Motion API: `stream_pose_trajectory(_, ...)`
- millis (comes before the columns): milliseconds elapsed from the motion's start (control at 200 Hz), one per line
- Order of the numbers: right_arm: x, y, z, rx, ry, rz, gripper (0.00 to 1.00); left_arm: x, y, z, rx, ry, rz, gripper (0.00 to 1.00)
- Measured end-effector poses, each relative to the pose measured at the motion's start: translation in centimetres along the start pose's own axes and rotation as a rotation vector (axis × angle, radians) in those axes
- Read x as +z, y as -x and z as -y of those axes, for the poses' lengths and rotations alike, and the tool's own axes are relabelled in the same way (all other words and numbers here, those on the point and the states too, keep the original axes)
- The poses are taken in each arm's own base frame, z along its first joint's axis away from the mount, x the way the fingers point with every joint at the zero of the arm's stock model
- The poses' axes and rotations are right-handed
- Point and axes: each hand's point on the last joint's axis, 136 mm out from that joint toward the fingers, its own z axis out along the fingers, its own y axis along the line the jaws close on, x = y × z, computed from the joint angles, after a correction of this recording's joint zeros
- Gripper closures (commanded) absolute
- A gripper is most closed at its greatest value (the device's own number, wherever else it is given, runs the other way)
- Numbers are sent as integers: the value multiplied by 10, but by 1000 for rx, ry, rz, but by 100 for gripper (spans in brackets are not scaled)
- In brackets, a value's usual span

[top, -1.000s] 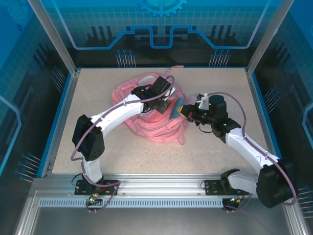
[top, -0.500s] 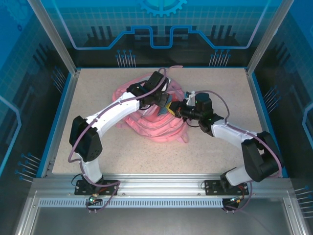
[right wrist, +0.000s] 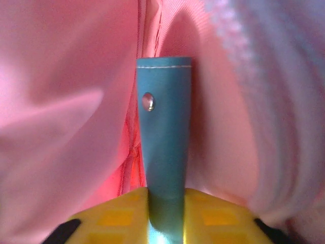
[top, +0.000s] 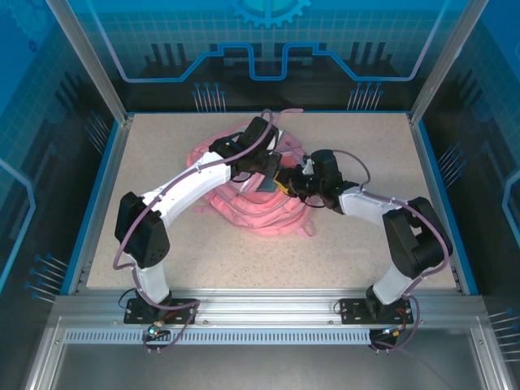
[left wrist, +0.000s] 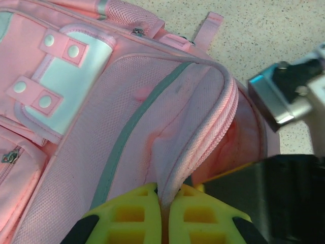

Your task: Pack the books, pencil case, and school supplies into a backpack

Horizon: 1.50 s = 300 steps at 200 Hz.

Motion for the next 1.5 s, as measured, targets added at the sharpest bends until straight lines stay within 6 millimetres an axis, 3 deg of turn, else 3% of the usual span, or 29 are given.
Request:
stream_pose_trajectory(140, 20, 3, -9, -6, 23, -57, 82, 0, 0, 0, -10, -15, -5, 99)
stream_pose_trajectory(365, 20, 2, -15, -40, 39, -75, 59, 1, 1, -6, -47, -18, -7, 92)
stream_pose_trajectory(465, -4, -4, -9, -50, 13, -58, 54, 0, 0, -3, -63, -40, -13, 82)
stream_pose_trajectory(595, -47, -2, 2, -61, -42, 8, 51, -1, 3, 5, -95, -91, -11, 47)
stream_pose_trajectory(655, -65, 1, 13, -60, -86, 47, 49, -2, 6, 8, -106, -117, -3, 37)
stream_pose_trajectory(750, -89, 3, 32, -60, -176, 97, 41, -6, 7, 5, -142, -152, 5, 27)
stream_pose_trajectory(865, -110, 3, 43, -107, -268, 146, 29, -22, -9, -17, -193, -151, 12, 21)
stream_pose_trajectory(1066, -122, -2, 36, -214, -317, 132, 22, -47, -69, -56, -261, -109, 1, 19)
stream_pose_trajectory(1156, -116, -5, 19, -276, -301, 108, 22, -44, -104, -62, -266, -95, -39, 22)
stream_pose_trajectory(1281, -100, -13, -1, -341, -277, 56, 22, -30, -140, -66, -250, -79, -106, 36)
stream_pose_trajectory(1376, -86, -23, -7, -365, -268, 4, 23, -24, -150, -68, -229, -73, -127, 50)
stream_pose_trajectory(1501, -70, -37, -4, -370, -272, -62, 24, -15, -146, -69, -204, -72, -112, 57)
